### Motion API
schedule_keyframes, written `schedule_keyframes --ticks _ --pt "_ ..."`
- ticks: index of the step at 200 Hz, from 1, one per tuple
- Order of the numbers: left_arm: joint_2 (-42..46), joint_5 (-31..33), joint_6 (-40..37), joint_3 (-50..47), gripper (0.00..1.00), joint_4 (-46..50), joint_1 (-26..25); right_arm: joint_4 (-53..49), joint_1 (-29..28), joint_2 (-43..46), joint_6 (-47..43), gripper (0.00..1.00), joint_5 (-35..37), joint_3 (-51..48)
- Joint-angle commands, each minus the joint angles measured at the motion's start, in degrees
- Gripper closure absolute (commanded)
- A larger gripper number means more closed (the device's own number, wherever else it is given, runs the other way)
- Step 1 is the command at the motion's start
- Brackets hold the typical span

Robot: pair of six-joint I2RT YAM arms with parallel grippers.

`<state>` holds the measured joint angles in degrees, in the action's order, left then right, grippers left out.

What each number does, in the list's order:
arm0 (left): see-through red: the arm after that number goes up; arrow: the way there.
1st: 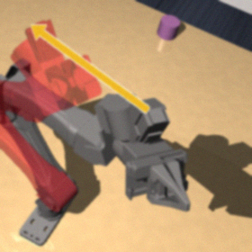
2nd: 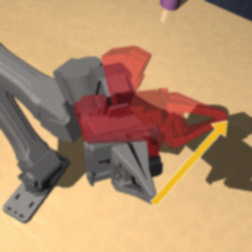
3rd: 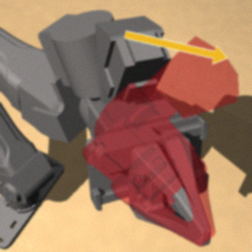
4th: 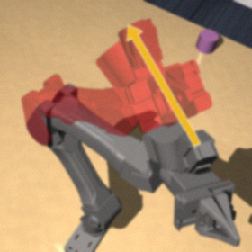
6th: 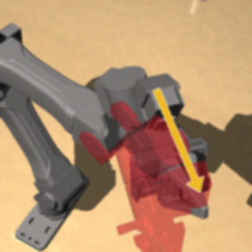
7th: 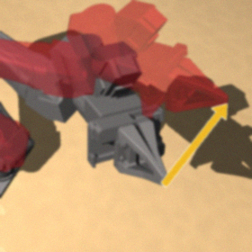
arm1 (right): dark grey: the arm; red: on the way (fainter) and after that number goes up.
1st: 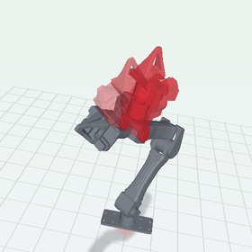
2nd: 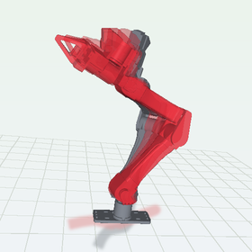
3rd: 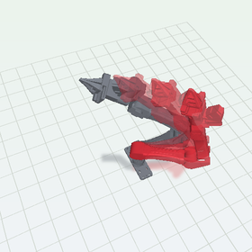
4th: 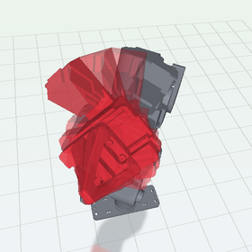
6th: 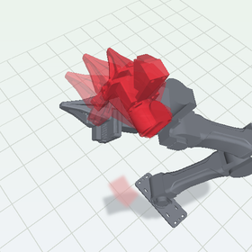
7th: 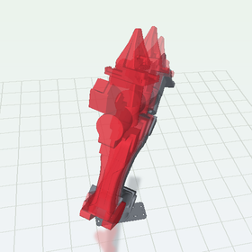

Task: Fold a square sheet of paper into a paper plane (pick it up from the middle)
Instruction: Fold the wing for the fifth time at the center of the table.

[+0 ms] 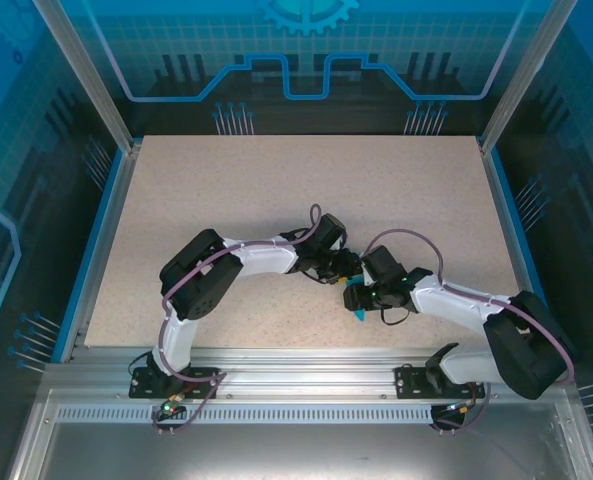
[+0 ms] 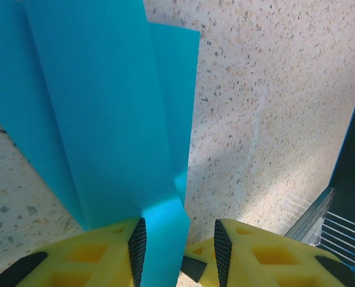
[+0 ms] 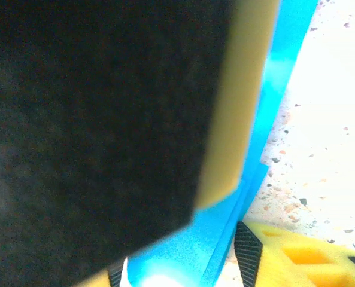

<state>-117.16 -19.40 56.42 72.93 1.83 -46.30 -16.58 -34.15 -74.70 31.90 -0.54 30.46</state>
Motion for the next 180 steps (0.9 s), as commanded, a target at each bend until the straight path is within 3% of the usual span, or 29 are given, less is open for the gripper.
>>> schedule_keyframes --ticks 1,69,180 --pt "1.1 -1.1 0.6 1.1 0.61 0.7 -0.2 -1.1 -0.7 -0.5 -0.1 0.48 2.2 0.9" --pt "2.3 -0.8 -0.2 0.9 0.59 1.3 0.1 -0.8 -0.2 -0.4 0.8 0.67 1.8 0.5" --pt "6.3 0.0 -0.3 -3.0 0.51 0.4 0.4 5.2 5.7 1.2 1.5 0.75 -9.4 -3.3"
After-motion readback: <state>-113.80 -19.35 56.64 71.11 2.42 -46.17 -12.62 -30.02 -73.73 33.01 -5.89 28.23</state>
